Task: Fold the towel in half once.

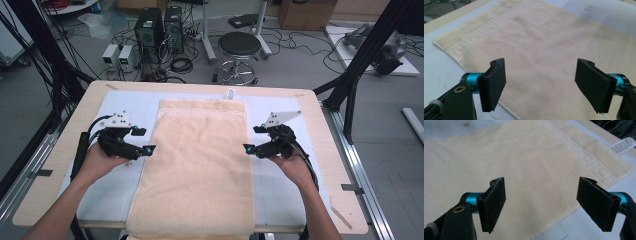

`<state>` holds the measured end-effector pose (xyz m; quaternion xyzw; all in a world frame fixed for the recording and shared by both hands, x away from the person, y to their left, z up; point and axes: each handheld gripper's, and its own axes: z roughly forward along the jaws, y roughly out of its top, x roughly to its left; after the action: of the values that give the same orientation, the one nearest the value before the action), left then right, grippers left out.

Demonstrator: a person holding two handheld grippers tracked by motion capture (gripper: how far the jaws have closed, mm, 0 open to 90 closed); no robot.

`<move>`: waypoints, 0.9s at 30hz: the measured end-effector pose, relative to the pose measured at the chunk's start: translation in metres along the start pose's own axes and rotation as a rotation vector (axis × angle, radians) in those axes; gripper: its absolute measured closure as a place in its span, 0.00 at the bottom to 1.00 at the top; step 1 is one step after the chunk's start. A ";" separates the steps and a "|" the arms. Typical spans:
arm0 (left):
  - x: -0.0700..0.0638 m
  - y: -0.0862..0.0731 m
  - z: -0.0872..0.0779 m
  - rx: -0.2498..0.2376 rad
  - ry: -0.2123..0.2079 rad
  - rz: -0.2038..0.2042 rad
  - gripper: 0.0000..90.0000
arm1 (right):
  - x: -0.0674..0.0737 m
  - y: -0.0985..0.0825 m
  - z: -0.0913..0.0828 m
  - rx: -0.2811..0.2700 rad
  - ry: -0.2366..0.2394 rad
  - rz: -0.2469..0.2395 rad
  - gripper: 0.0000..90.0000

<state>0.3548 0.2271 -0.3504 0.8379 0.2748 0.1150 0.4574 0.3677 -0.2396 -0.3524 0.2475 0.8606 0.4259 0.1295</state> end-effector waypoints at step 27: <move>0.053 -0.030 0.090 0.134 0.108 -0.080 0.44 | -0.055 -0.019 0.090 0.181 -0.086 0.111 0.44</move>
<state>0.4283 0.2066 -0.4281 0.8474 0.3394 0.1229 0.3893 0.4476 -0.2185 -0.4212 0.3233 0.8742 0.3420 0.1198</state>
